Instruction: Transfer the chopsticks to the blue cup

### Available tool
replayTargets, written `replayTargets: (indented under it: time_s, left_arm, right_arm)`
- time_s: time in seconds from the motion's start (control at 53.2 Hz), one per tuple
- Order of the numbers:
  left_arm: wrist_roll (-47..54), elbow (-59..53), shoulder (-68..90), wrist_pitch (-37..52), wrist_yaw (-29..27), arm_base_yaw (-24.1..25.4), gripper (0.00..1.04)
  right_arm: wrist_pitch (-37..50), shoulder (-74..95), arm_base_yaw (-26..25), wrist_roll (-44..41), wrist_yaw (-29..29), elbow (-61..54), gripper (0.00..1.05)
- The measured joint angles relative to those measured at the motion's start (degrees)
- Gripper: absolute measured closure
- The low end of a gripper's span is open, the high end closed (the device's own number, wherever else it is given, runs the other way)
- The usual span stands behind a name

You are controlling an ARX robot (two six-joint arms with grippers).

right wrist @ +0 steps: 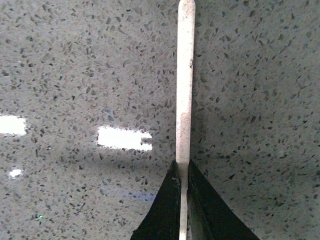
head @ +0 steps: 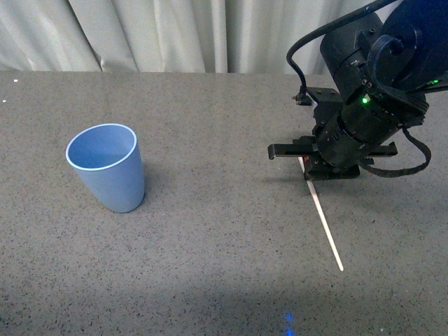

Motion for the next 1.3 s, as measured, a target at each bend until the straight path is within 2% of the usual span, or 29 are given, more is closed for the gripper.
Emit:
replayTargets:
  time_s: [0.15,0.282,0.432,0.545,0.808,1.014,1.296]
  left_arm:
    - [0.0,0.0,0.0,0.0,0.0,0.0,0.07]
    - [0.0,0.0,0.0,0.0,0.0,0.0,0.07]
    - [0.0,0.0,0.0,0.0,0.0,0.0,0.07]
    - [0.0,0.0,0.0,0.0,0.0,0.0,0.07]
    - [0.0,0.0,0.0,0.0,0.0,0.0,0.07]
    - [0.0,0.0,0.0,0.0,0.0,0.0,0.07]
    - [0.0,0.0,0.0,0.0,0.0,0.0,0.07]
  right_arm:
    - [8.5,-4.0,0.1,1.6,-1.7,-5.9,1.04]
    - [22.9,-11.0,0.9,2.9,-5.5,-11.7,1.04]
    - [51.4,-21.5,5.0,3.9,-13.0,-17.3,1.04]
    - [61.4,-21.6,8.5,2.9,-16.7,-18.0,1.04]
    - [61.6,-12.3,15.7,-0.6,-21.4,-9.6,1.04]
    - [60.3,-5.9,18.1,-0.3,-21.9,-1.9,1.04]
    - [59.0,-2.1,19.6,-0.7,-21.7,-0.4,1.04]
